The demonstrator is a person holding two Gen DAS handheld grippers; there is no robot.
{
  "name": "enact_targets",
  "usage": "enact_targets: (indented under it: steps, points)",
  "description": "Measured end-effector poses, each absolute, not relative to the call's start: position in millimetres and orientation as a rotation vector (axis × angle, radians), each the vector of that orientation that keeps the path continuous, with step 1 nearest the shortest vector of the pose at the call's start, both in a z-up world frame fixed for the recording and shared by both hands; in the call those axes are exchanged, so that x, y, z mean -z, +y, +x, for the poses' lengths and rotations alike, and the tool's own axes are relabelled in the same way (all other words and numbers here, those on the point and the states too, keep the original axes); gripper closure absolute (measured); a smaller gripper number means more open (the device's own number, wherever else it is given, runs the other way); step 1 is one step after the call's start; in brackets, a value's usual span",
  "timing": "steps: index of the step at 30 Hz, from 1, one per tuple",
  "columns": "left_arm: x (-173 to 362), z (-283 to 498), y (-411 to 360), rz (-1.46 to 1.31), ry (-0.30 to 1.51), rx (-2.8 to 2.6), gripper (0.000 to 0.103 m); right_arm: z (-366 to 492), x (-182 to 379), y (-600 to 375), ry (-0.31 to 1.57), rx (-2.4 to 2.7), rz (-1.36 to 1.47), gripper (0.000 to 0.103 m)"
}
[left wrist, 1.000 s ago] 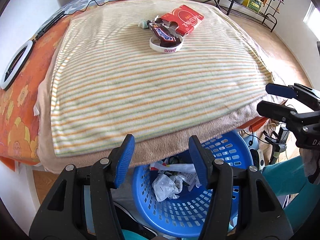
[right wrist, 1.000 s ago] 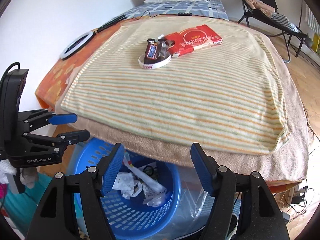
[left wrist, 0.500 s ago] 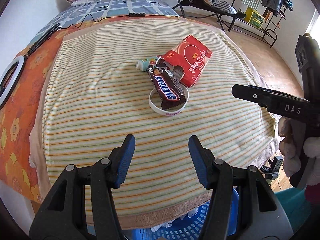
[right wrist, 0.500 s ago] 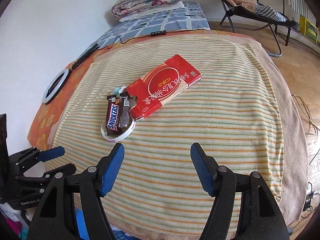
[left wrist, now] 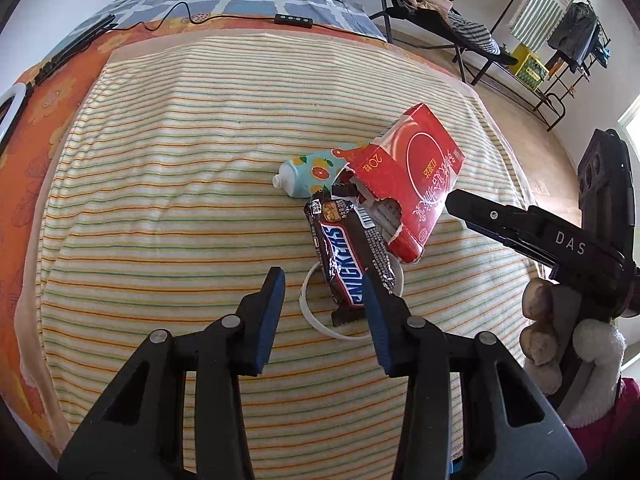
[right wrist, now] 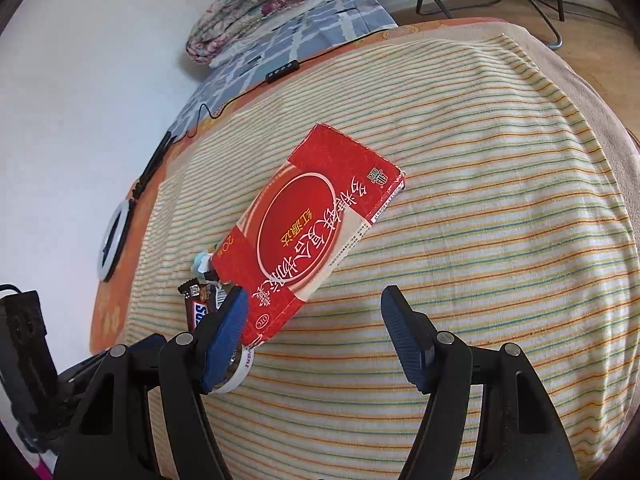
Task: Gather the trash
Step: 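Grasp the Snickers bar with the left tool while the right tool grasps the red box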
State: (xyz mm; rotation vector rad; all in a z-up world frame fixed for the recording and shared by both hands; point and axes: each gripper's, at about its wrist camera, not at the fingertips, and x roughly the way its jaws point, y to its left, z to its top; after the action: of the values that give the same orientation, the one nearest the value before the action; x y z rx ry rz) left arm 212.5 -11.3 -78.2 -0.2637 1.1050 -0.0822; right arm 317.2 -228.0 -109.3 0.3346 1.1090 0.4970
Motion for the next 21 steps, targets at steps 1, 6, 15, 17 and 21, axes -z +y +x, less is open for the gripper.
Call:
enact_targets:
  steps: [1, 6, 15, 17, 21]
  points:
    - [80.1, 215.2, -10.9, -0.265, 1.107, 0.08, 0.065, 320.5, 112.0, -229.0, 1.112, -0.496, 0.355, 0.035]
    - [89.6, 225.4, -10.3, -0.274, 1.119, 0.078, 0.07, 334.2, 119.5, -234.4, 1.101, -0.484, 0.455, 0.035]
    - [96.0, 236.2, -12.9, -0.246, 1.117, 0.081, 0.09, 347.2, 120.9, -219.7, 1.058, -0.431, 0.506, 0.043]
    - [96.2, 235.8, -12.9, -0.244, 1.113, 0.078, 0.092, 350.4, 120.3, -216.8, 1.061, -0.43, 0.507, 0.061]
    - [95.8, 235.6, -10.8, -0.244, 1.111, 0.08, 0.094, 354.9, 119.4, -217.0, 1.076, -0.445, 0.566, 0.071]
